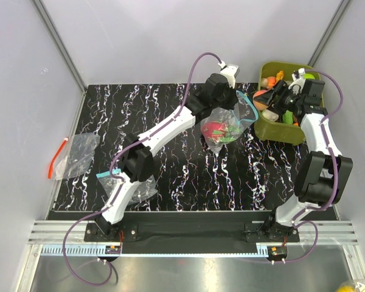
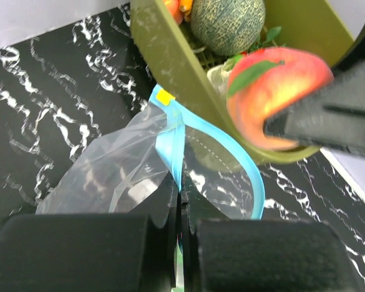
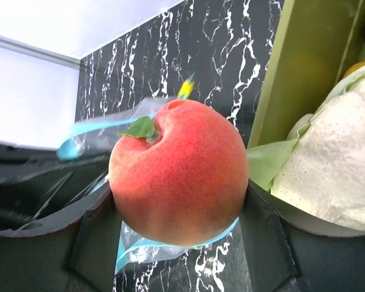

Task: Place the food in the zip-top bag and seal the zipper
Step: Pick up the fake fruit from the bin, then place the fake fruit in the zipper food storage bag.

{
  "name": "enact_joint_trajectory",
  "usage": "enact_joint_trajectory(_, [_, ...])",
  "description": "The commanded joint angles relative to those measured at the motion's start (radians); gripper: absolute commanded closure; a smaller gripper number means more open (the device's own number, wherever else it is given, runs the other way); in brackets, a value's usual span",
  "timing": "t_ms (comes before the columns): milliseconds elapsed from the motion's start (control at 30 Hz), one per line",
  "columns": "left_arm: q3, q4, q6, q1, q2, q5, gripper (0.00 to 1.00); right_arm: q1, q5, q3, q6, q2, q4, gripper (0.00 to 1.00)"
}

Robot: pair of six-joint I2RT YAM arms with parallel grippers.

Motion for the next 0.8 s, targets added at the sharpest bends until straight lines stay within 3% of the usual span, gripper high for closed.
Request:
enact_joint_trajectory(0, [0.041, 0.172, 0.006, 0.001, 0.031, 0.035, 1.00, 0.003, -0.069, -0.022, -0.023, -0.065, 0.067, 0.72])
enact_joint_trajectory(267, [0.038, 0.242, -0.035, 0.001, 0.058, 0.070, 1.00, 0.012, -0.069, -0.046, -0.052, -0.074, 0.059, 0.69])
enact_joint_trajectory(767, [-0.028, 0.279, -0.070, -0.011, -0.052, 0.098, 1.00, 0.046, -0.050, -0.009, -0.097, -0.056, 0.005, 0.63])
